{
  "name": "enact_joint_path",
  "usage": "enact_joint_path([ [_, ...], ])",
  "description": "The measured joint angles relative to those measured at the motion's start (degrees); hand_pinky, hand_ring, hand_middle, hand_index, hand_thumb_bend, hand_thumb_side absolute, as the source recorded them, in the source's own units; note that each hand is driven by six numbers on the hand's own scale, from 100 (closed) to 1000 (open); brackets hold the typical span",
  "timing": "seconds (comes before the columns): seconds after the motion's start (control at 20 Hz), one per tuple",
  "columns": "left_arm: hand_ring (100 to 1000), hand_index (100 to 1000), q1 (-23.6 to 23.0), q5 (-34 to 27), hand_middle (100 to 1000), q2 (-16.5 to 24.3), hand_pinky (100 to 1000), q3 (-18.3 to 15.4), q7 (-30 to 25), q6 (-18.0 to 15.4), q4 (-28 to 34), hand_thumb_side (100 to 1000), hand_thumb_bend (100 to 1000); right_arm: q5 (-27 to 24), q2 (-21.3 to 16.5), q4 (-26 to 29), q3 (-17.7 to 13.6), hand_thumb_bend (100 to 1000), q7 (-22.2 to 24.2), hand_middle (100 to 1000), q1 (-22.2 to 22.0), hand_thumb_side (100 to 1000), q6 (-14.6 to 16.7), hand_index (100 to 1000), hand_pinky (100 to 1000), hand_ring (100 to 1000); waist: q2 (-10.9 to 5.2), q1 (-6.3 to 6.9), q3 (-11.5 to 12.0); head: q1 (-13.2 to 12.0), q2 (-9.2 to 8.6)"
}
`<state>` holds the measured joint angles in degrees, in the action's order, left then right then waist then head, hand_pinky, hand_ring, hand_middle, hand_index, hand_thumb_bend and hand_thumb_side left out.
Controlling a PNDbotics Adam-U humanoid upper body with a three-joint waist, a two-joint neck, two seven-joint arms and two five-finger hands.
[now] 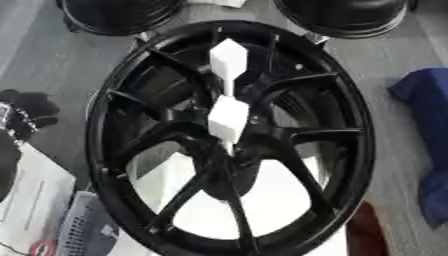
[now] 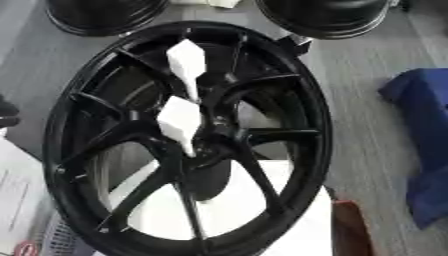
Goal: Pull the pin out of the wheel hub.
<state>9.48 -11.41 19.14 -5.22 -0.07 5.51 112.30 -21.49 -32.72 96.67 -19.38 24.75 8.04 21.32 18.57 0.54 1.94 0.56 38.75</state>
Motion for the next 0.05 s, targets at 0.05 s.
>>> enact_joint_path([
  [0.05,726,709,0.52,-0.09,615,0.00,773,0.15,-0.13,-0.10,0.39,762,100,-0.83,0.51,0.59,-0.07,100,0.13,679,0.23,616,-0.90,839,777,687,0.10,-0.01,0.05,0.06,0.00],
])
